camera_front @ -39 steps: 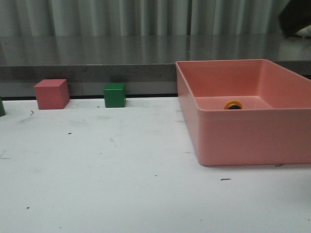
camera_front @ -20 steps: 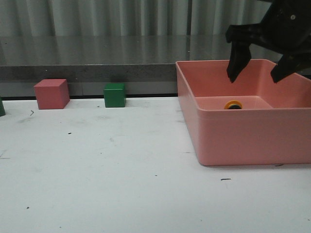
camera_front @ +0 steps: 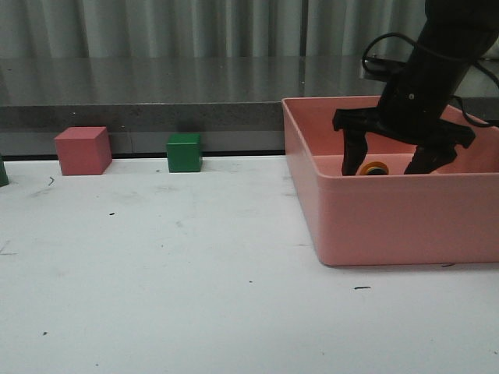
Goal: Place and stand button with both arms
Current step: 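Lower the right gripper into the bin and grasp the yellow button, then lift the button out of the bin and carry it toward the left gripper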
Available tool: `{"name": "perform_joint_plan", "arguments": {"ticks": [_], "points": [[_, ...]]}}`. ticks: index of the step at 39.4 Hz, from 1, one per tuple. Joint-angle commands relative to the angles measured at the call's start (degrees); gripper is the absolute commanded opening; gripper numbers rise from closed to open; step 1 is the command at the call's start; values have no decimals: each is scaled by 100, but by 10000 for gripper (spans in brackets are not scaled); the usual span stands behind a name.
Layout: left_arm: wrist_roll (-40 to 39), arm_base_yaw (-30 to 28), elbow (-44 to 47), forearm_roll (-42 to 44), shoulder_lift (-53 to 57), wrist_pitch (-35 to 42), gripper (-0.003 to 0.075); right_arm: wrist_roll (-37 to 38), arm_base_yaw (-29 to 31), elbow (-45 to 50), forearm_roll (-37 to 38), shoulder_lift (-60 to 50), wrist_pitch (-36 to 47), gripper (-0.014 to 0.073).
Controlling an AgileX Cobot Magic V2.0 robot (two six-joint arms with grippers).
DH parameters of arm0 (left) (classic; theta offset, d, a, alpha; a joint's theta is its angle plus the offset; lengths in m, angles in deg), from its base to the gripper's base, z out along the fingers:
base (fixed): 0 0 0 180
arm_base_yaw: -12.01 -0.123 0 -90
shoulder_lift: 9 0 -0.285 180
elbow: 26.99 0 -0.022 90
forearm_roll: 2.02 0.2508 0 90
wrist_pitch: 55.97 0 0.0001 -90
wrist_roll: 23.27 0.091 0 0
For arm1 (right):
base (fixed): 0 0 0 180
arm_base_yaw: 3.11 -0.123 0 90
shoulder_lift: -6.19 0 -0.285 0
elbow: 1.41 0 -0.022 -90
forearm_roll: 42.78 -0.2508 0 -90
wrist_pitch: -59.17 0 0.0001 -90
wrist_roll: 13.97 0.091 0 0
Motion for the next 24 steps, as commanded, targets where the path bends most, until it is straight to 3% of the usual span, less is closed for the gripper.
{"name": "perform_joint_plan", "arguments": {"ticks": [1,5,11,14,24], "points": [[-46,-10,-215,-22,-49,463,672,3,15,-198,-37,-254,101,643],[-46,-10,-215,-22,-49,463,672,3,15,-198,-37,-241,74,573],[-46,-10,-215,-22,-49,463,672,3,15,-198,-37,-241,-21,325],[-46,-10,-215,-22,-49,463,672,3,15,-198,-37,-254,-26,242],[-46,-10,-215,-22,-49,463,672,-2,15,-198,-37,-670,-68,220]]}}
